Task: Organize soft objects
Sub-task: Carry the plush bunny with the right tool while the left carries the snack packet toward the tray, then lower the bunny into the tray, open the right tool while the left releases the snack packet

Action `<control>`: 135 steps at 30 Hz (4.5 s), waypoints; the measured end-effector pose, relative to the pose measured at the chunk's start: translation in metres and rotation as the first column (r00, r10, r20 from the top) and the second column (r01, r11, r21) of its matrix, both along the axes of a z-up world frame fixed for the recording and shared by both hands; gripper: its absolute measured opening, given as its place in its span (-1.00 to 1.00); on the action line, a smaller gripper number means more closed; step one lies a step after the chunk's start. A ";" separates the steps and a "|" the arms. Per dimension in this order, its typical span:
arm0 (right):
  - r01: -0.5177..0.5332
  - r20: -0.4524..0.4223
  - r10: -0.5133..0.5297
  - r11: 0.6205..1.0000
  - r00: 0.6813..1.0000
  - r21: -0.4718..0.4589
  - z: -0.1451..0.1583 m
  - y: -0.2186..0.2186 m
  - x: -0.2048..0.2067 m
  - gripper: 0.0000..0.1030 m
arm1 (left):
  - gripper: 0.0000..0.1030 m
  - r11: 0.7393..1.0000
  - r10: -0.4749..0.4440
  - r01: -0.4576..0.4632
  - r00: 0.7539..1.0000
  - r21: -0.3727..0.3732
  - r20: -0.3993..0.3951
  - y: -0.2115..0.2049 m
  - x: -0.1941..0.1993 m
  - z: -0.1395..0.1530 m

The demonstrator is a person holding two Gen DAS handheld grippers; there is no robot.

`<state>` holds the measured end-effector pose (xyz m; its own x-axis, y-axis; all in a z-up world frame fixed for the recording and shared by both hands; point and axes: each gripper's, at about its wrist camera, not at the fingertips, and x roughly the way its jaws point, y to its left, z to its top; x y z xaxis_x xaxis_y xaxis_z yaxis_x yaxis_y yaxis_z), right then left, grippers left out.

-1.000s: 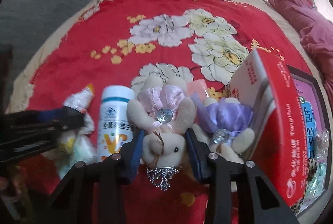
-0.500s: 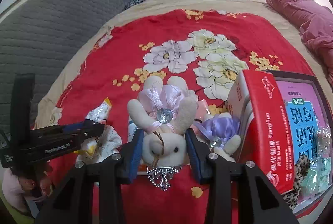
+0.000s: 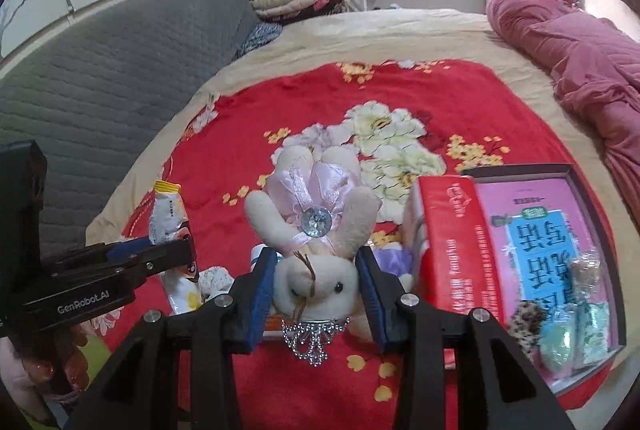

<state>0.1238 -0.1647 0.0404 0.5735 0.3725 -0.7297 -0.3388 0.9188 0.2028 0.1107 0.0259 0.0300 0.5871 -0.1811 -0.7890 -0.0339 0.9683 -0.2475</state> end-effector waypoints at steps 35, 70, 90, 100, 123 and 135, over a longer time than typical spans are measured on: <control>0.383 0.098 -0.389 0.921 0.916 0.073 0.051 -0.203 -0.041 -0.20 | -0.21 0.957 -0.289 0.286 0.954 0.039 0.086 -0.169 0.001 0.055; 0.516 -0.015 -0.518 0.849 0.855 0.113 -0.010 -0.293 -0.033 -0.20 | -0.21 0.856 -0.484 0.503 0.861 0.118 -0.155 -0.327 0.039 -0.074; 0.499 -0.084 -0.499 0.866 0.863 -0.016 -0.062 -0.296 -0.007 -0.20 | -0.21 0.845 -0.505 0.525 0.846 0.103 -0.169 -0.349 0.054 -0.091; 0.476 -0.092 -0.484 0.874 0.870 -0.092 -0.085 -0.292 0.012 -0.20 | -0.21 0.841 -0.511 0.531 0.842 0.099 -0.173 -0.352 0.054 -0.093; 0.451 -0.078 -0.459 0.886 0.885 -0.105 -0.089 -0.285 0.016 0.17 | -0.21 0.840 -0.512 0.533 0.841 0.102 -0.175 -0.352 0.055 -0.093; 0.517 -0.042 -0.520 0.854 0.853 -0.059 -0.069 -0.308 -0.003 0.22 | -0.21 0.838 -0.514 0.536 0.838 0.102 -0.181 -0.352 0.055 -0.093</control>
